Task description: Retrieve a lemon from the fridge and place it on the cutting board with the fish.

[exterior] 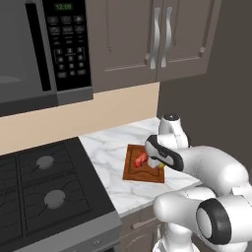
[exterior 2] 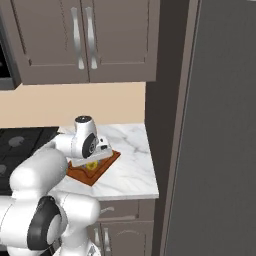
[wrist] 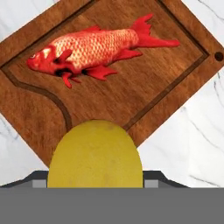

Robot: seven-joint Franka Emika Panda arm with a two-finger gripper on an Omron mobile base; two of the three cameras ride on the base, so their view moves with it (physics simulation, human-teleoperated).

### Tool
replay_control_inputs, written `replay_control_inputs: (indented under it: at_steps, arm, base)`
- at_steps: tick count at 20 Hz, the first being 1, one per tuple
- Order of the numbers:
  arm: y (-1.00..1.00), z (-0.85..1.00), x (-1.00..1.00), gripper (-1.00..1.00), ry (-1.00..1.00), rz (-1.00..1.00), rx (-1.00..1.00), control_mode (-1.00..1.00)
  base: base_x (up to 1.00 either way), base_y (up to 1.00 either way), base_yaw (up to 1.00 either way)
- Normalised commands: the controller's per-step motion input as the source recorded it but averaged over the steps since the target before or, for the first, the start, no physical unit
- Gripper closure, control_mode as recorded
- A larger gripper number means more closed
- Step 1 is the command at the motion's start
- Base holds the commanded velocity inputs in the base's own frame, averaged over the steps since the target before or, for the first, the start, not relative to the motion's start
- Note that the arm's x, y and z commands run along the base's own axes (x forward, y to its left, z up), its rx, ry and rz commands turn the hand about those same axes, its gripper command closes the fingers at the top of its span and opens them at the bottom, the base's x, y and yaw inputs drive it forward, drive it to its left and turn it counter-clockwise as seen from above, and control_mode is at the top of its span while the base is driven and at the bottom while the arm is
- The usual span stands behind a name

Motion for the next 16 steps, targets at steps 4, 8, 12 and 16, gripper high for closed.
replay_control_inputs:
  at_steps: [4,8,12,16]
  arm:
    - [0.08,-0.29,0.46,1.0,0.0,0.09,0.0,-1.0]
    - [0.12,-0.16,0.42,1.0,0.01,0.06,0.0,-1.0]
    - [0.25,-0.13,0.22,1.0,0.02,0.0,0.0,-1.0]
    - [0.24,-0.18,0.15,1.0,0.0,0.0,0.0,-1.0]
  base:
    - [0.0,0.0,0.0]
    - [0.0,0.0,0.0]
    - [0.0,0.0,0.0]
    - [0.0,0.0,0.0]
